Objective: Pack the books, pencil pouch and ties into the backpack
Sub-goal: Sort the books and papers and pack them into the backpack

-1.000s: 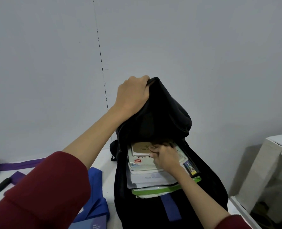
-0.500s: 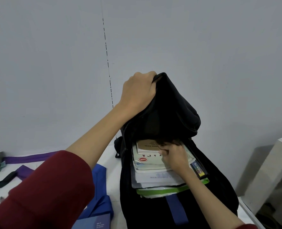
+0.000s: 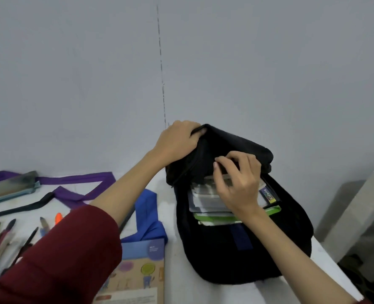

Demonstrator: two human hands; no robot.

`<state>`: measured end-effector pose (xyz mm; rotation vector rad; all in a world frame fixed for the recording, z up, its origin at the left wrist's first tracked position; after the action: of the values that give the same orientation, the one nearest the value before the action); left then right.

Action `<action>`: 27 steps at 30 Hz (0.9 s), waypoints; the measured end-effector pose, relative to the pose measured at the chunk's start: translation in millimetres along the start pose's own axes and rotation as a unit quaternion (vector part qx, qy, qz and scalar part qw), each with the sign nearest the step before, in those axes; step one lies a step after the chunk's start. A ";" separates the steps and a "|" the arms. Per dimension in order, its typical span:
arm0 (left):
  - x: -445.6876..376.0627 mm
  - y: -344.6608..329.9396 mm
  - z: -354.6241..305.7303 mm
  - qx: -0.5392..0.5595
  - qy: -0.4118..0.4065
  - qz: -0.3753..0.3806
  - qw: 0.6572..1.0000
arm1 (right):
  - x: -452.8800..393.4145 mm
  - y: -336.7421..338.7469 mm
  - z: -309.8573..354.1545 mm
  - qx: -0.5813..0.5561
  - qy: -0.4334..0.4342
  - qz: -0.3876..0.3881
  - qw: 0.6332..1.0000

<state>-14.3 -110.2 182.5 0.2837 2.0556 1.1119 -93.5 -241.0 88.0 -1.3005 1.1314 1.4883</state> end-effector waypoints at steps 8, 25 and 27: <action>154.5 -10.6 103.2 0.120 0.138 0.209 0.961 | 56.0 -3.8 95.2 -0.074 0.001 0.154 0.985; 255.5 41.1 223.8 0.010 0.246 0.209 0.946 | 130.3 -22.8 252.9 -0.237 -0.471 0.506 0.683; 244.9 50.3 222.9 0.054 0.250 0.197 0.946 | 117.9 -14.8 256.0 -0.274 -0.510 0.501 0.644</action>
<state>-29.3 183.4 21.9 0.5306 2.5902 1.4220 -153.1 14.4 -16.4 0.2434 0.5264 2.9639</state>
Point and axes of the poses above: each hand's wrist, its own x-axis away from the middle knuckle, its own y-axis out of the back of the hand, z = x × y, the point moved 1 cm from there along -x, towards the middle knuckle, and after that the axes turned 1 degree about -y, right-handed, at the moved point
